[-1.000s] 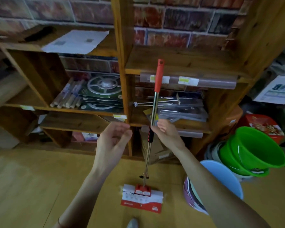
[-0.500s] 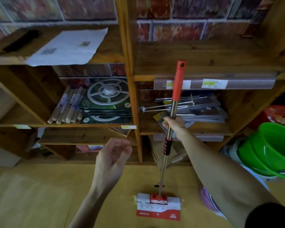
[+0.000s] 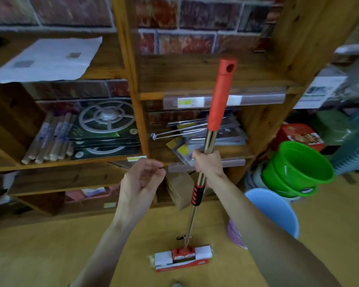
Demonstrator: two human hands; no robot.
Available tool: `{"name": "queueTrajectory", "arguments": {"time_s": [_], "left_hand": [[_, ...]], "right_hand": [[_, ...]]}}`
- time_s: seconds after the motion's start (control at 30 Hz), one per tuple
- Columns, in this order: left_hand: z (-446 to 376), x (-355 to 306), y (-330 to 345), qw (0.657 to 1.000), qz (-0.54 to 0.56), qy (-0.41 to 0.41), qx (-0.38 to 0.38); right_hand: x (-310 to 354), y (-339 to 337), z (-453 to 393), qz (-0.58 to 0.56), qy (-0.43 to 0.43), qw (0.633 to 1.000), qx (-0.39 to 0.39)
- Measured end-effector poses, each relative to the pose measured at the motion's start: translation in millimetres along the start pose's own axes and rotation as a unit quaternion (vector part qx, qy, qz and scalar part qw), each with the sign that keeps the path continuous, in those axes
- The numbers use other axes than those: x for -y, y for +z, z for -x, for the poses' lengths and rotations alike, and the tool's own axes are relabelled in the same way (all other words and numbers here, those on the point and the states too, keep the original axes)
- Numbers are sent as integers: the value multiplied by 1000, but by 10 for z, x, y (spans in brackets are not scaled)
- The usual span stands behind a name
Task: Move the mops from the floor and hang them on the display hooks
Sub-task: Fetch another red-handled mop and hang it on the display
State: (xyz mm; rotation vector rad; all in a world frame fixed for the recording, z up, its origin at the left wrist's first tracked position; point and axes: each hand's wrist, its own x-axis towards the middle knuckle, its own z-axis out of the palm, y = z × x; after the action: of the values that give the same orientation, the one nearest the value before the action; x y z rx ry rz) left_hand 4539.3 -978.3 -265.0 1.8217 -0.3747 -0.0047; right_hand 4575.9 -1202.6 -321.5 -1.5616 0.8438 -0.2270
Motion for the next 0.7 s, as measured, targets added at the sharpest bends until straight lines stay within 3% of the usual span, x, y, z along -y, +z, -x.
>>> {"name": "queueTrajectory", "arguments": {"time_s": [0.23, 0.4, 0.7], "left_hand": [[292, -661, 718, 992, 47, 77, 91], [823, -1263, 1465, 970, 90, 130, 186], [2703, -2518, 2849, 865, 200, 226, 400]], "right_hand": [[345, -1311, 1242, -50, -77, 993, -75], [315, -2409, 2270, -116, -146, 968, -166], [-370, -4359, 4327, -132, -160, 887, -413]]}}
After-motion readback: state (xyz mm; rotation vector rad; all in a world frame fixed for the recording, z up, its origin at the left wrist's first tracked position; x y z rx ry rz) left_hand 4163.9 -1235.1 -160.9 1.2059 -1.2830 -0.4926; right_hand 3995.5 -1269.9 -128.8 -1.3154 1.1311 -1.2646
